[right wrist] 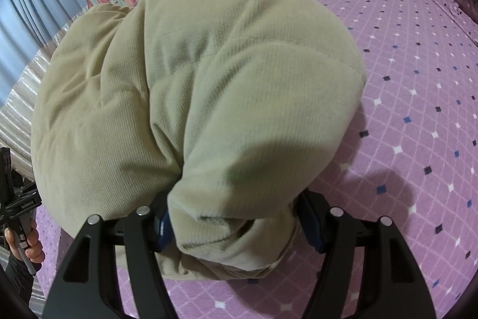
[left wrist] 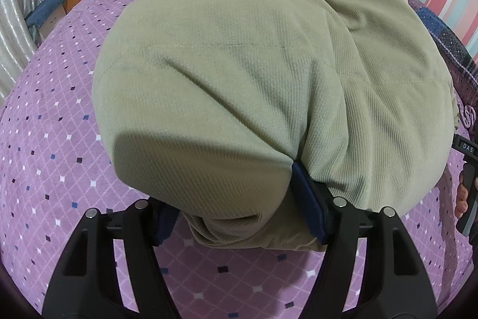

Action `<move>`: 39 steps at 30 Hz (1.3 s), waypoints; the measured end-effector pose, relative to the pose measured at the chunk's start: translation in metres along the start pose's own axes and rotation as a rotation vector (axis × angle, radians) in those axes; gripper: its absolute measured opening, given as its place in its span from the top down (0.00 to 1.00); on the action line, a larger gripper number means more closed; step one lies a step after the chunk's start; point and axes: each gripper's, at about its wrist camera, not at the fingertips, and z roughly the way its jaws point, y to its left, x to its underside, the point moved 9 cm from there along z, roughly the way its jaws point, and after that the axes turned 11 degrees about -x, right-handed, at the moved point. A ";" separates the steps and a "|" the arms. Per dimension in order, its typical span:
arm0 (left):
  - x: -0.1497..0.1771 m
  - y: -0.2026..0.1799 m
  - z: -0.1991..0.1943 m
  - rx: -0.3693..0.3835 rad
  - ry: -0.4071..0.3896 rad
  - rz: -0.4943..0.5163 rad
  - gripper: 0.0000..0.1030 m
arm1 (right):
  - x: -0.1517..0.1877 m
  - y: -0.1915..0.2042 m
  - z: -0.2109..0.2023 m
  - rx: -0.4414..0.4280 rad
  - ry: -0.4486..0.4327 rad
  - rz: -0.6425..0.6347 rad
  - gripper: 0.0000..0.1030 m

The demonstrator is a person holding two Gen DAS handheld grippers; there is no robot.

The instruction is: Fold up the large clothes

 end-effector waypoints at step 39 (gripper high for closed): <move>0.058 -0.009 -0.179 0.016 -0.162 0.009 0.74 | 0.036 0.110 -0.158 -0.048 -0.137 -0.299 0.63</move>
